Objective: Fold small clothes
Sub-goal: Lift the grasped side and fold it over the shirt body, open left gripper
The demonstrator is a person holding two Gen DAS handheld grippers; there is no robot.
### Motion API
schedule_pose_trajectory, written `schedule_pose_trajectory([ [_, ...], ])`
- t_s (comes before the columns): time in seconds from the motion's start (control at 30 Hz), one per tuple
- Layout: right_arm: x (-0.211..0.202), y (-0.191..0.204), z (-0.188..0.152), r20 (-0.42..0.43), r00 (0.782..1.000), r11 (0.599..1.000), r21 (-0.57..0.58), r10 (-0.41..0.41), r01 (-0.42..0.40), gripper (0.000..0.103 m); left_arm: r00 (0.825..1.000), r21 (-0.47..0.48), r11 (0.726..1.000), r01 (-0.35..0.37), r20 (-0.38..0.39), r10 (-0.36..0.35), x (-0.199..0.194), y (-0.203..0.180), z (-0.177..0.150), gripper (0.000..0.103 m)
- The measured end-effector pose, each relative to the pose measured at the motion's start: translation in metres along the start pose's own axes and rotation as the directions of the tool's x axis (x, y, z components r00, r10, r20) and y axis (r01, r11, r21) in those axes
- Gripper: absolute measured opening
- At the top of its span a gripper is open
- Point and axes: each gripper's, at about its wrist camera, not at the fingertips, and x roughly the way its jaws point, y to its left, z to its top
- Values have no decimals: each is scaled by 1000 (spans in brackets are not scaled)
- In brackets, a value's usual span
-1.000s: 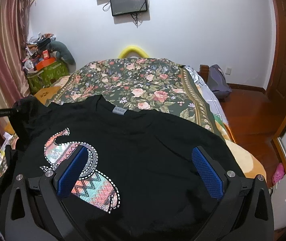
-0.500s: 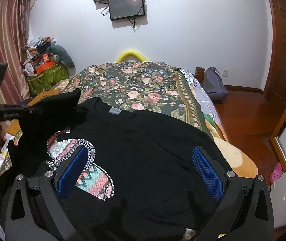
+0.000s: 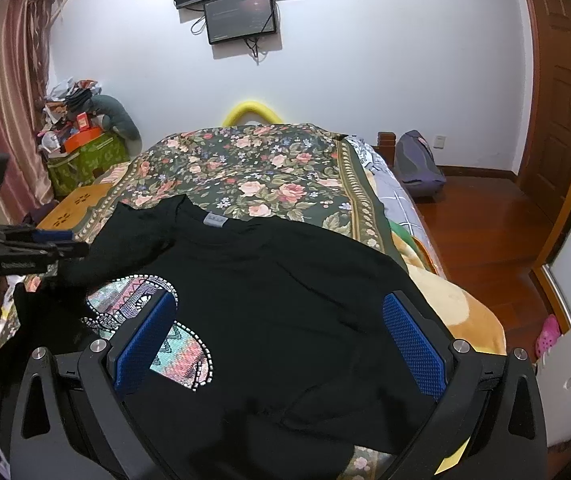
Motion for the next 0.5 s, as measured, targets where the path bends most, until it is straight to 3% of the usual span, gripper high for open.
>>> schedule_pose_trajectory([
  [0.1, -3, -6, -2, -1, 1000, 1000, 6, -18, 18, 103, 999, 4, 999, -41, 26, 41, -6, 9, 7, 85],
  [0.2, -6, -17, -4, -7, 999, 999, 15, -46, 46, 103, 997, -10, 997, -80, 17, 80, -3, 22, 12, 90],
  [0.5, -16, -58, -21, -51, 986, 984, 68, -159, 163, 103, 994, -84, 992, -94, -61, 89, 36, 45, 5, 90],
])
